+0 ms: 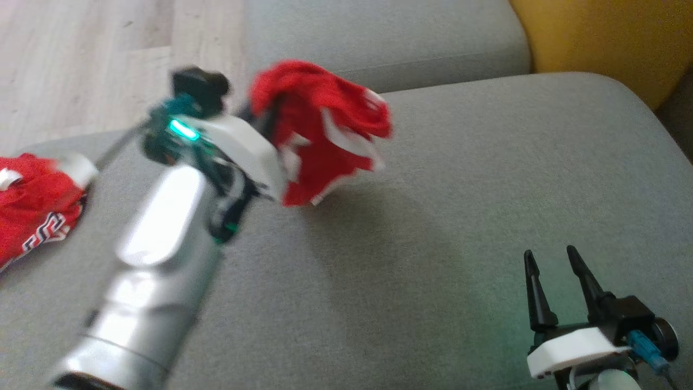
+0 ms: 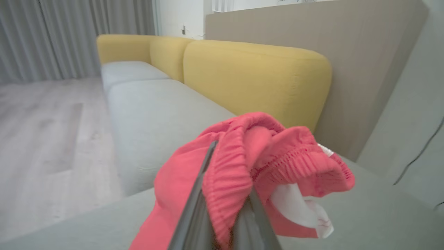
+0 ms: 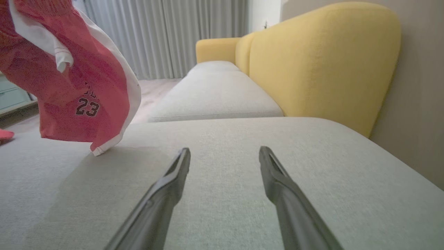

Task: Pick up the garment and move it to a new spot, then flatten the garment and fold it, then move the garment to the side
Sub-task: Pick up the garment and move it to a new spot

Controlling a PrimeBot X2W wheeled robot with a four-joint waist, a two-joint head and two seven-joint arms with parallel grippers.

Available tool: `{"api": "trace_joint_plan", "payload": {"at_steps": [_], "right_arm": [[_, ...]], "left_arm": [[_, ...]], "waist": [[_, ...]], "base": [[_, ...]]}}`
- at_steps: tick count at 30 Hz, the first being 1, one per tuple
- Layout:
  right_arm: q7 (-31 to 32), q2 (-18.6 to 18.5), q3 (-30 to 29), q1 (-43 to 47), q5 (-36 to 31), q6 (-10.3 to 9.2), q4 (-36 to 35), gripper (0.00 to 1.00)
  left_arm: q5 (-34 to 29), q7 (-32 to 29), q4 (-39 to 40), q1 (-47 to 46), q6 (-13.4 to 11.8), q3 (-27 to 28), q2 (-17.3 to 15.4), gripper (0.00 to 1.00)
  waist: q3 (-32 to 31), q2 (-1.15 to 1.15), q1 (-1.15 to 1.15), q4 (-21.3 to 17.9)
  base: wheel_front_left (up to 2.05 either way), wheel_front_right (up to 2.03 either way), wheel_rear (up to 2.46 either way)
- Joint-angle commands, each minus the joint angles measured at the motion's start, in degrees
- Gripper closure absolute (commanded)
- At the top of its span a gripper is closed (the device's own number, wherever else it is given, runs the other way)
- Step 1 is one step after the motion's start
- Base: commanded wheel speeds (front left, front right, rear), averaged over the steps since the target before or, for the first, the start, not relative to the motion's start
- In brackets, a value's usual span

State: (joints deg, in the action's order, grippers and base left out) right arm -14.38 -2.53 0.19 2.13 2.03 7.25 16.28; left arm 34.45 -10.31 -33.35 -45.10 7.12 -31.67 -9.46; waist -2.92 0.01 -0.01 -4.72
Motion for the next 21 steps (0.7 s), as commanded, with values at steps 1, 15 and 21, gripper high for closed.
{"api": "trace_joint_plan", "payload": {"at_steps": [1,15,21], "right_arm": [[-0.62,-0.34,1.31,-1.68,0.2,0.24,-1.7,0.0],[-0.62,-0.34,3.83,-7.36,1.53,0.24,-3.03,0.0],[-0.62,-0.34,2.87,-8.53,1.38,0.24,-2.87,0.0]], "left_arm": [[1.98,1.34,1.2,-1.09,-1.18,2.41,1.44,1.0],[10.28,9.66,-14.42,3.85,-10.84,8.01,4.14,1.0],[10.29,14.04,-20.26,3.1,-10.31,9.16,2.83,0.38]], "waist": [[1.14,-0.01,0.01,-1.47],[13.26,-0.01,0.01,-6.34],[15.38,-0.01,0.01,-5.37]], "base": [[0.0,0.0,0.0],[0.0,0.0,0.0],[0.0,0.0,0.0]]}}
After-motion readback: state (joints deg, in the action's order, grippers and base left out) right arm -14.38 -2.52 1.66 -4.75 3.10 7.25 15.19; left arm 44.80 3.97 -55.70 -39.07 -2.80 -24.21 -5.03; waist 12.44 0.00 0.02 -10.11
